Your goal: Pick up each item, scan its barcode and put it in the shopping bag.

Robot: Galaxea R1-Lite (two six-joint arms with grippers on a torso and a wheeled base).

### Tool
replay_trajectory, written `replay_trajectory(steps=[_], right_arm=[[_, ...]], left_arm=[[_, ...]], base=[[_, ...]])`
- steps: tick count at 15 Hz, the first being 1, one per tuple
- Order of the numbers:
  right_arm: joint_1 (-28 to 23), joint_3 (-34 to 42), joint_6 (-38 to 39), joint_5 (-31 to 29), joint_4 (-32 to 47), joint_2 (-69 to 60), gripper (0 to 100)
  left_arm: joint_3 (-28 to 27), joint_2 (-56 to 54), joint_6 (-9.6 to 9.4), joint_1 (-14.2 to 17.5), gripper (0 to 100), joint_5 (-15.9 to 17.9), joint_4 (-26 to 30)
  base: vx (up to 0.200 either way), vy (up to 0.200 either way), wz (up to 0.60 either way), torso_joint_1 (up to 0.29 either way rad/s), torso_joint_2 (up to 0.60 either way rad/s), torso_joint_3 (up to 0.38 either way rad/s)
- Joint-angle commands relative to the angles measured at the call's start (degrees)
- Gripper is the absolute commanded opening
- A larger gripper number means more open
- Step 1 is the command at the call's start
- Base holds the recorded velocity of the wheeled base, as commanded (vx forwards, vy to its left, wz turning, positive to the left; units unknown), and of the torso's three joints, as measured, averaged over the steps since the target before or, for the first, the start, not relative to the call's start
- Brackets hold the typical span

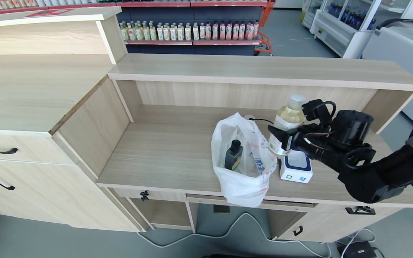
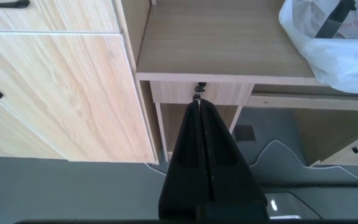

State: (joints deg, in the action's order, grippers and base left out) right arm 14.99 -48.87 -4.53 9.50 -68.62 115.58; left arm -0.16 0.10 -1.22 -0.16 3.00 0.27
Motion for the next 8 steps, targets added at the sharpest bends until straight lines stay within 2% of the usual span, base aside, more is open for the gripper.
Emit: replay_trajectory(steps=[1, 5, 8], right_arm=[[2.0, 0.3, -0.3, 0.0, -1.3, 4.0, 0], [4.7, 1.2, -1.4, 0.0, -11.4, 12.1, 0], [6.8, 2.2, -2.0, 0.0, -15.1, 16.3, 0]], left_arm=[[0.0, 0.0, -0.01, 0.0, 0, 0.0, 0.0], [0.0, 0.0, -0.01, 0.0, 0, 0.0, 0.0], [0.0, 0.0, -0.01, 0.0, 0, 0.0, 0.0]], base=[[0.0, 0.0, 0.0, 0.0, 0.0, 0.0], [0.0, 0.0, 0.0, 0.0, 0.0, 0.0], [0.0, 0.0, 0.0, 0.0, 0.0, 0.0]])
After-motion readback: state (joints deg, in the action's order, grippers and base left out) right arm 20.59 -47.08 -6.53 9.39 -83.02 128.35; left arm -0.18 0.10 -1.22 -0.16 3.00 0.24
